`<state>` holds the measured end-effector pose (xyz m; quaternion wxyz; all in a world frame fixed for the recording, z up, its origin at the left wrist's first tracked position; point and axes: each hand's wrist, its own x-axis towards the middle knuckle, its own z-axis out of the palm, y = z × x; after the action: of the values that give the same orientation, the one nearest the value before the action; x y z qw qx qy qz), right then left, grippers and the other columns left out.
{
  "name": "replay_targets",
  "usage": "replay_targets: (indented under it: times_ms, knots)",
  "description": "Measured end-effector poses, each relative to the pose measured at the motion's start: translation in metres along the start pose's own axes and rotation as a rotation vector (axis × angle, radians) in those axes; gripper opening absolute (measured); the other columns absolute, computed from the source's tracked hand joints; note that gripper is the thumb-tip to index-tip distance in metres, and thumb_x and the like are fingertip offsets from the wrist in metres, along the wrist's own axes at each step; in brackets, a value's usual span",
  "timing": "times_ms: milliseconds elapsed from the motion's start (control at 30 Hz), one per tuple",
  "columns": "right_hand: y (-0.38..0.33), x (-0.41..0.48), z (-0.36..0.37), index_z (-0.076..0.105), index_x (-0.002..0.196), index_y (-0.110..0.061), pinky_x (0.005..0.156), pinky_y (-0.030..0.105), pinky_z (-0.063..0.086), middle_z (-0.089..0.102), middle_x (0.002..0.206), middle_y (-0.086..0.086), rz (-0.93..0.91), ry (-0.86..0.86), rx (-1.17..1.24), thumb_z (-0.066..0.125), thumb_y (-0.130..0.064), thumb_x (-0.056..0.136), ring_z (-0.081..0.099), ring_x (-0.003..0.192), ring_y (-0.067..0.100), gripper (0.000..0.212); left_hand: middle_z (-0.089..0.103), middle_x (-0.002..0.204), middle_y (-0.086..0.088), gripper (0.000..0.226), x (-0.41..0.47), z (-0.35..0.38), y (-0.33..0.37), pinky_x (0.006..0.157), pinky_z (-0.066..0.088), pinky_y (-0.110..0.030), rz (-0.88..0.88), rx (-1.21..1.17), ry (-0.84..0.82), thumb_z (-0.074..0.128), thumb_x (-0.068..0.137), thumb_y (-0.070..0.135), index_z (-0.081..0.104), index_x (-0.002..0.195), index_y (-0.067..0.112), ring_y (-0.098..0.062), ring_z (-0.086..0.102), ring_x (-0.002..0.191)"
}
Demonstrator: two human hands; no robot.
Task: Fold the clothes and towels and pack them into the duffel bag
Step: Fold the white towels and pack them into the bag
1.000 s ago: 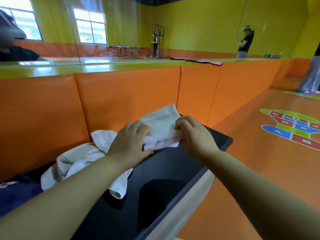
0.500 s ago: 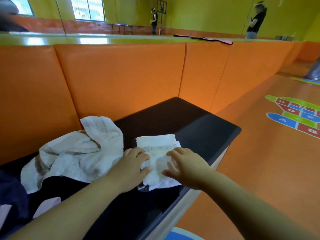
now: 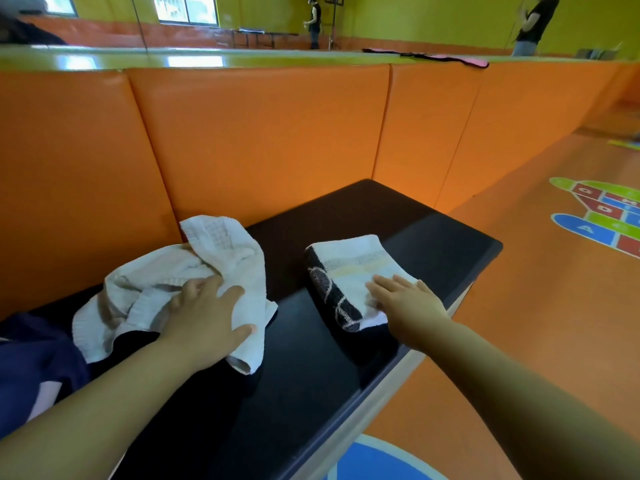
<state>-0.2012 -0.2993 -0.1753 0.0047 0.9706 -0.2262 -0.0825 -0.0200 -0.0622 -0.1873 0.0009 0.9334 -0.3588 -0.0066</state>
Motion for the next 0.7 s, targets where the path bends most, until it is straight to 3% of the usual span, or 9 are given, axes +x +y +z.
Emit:
replay_targets:
  times_ms: [100, 200, 300, 367, 467, 533, 633, 700]
  knots:
    - [-0.006, 0.004, 0.000, 0.037, 0.138, -0.022, 0.106, 0.048, 0.031, 0.038, 0.145, 0.001, 0.031, 0.086, 0.007, 0.045, 0.002, 0.084, 0.034, 0.132, 0.027, 0.059, 0.035, 0.145, -0.003, 0.069, -0.004, 0.006, -0.013, 0.106, 0.034, -0.044, -0.085, -0.241, -0.099, 0.054, 0.080, 0.060, 0.030, 0.140, 0.034, -0.028, 0.038, 0.128]
    - [-0.022, 0.001, -0.005, 0.049, 0.131, -0.020, 0.098, 0.042, 0.041, 0.051, 0.134, 0.003, -0.008, 0.223, 0.062, 0.049, -0.003, 0.084, 0.044, 0.125, 0.029, 0.050, 0.044, 0.142, 0.002, 0.064, -0.011, 0.002, -0.011, 0.104, 0.037, -0.034, 0.003, -0.294, -0.097, 0.061, 0.082, 0.047, 0.037, 0.139, 0.030, -0.021, 0.045, 0.126]
    - [-0.044, -0.010, -0.010, 0.059, 0.123, -0.014, 0.090, 0.046, 0.049, 0.059, 0.126, 0.008, -0.159, 0.400, 0.227, 0.058, -0.010, 0.087, 0.053, 0.116, 0.034, 0.037, 0.052, 0.130, 0.010, 0.061, -0.025, -0.007, -0.006, 0.097, 0.040, -0.027, 0.118, -0.295, -0.185, 0.066, 0.077, 0.046, 0.043, 0.133, 0.036, -0.015, 0.050, 0.117]
    - [-0.061, -0.019, -0.012, 0.062, 0.118, -0.012, 0.083, 0.043, 0.051, 0.062, 0.121, 0.008, -0.253, 0.434, 0.281, 0.060, -0.016, 0.089, 0.056, 0.110, 0.032, 0.030, 0.055, 0.109, 0.015, 0.052, -0.038, -0.013, -0.002, 0.087, 0.043, -0.023, 0.189, -0.310, -0.257, 0.067, 0.073, 0.049, 0.052, 0.122, 0.041, -0.010, 0.052, 0.100]
    - [-0.082, -0.027, -0.014, 0.057, 0.126, -0.017, 0.088, 0.034, 0.047, 0.057, 0.129, 0.002, -0.329, 0.371, 0.268, 0.056, -0.025, 0.093, 0.053, 0.115, 0.024, 0.034, 0.059, 0.089, 0.019, 0.020, -0.058, -0.020, -0.002, 0.077, 0.045, -0.021, 0.240, -0.353, -0.281, 0.061, 0.076, 0.058, 0.061, 0.091, 0.044, -0.003, 0.054, 0.083]
    - [-0.090, -0.027, -0.015, 0.053, 0.129, -0.020, 0.091, 0.032, 0.046, 0.054, 0.133, -0.001, -0.331, 0.350, 0.277, 0.055, -0.029, 0.093, 0.052, 0.117, 0.021, 0.037, 0.063, 0.081, 0.015, 0.016, -0.067, -0.021, -0.007, 0.076, 0.048, -0.024, 0.212, -0.403, -0.233, 0.058, 0.079, 0.056, 0.060, 0.079, 0.040, -0.003, 0.057, 0.079]
    - [-0.099, -0.020, -0.016, 0.046, 0.135, -0.019, 0.090, 0.033, 0.049, 0.049, 0.136, 0.000, -0.290, 0.294, 0.335, 0.058, -0.031, 0.091, 0.051, 0.116, 0.021, 0.047, 0.063, 0.082, 0.014, 0.025, -0.075, -0.015, -0.025, 0.078, 0.051, -0.028, 0.106, -0.476, -0.123, 0.063, 0.080, 0.047, 0.058, 0.102, 0.034, -0.006, 0.059, 0.082]
    - [-0.103, -0.013, -0.015, 0.034, 0.143, -0.019, 0.093, 0.036, 0.048, 0.040, 0.145, 0.001, -0.269, 0.248, 0.328, 0.062, -0.035, 0.088, 0.048, 0.121, 0.023, 0.063, 0.060, 0.103, 0.012, 0.048, -0.075, -0.007, -0.040, 0.084, 0.049, -0.031, 0.095, -0.439, -0.052, 0.066, 0.079, 0.046, 0.049, 0.122, 0.033, -0.010, 0.056, 0.096]
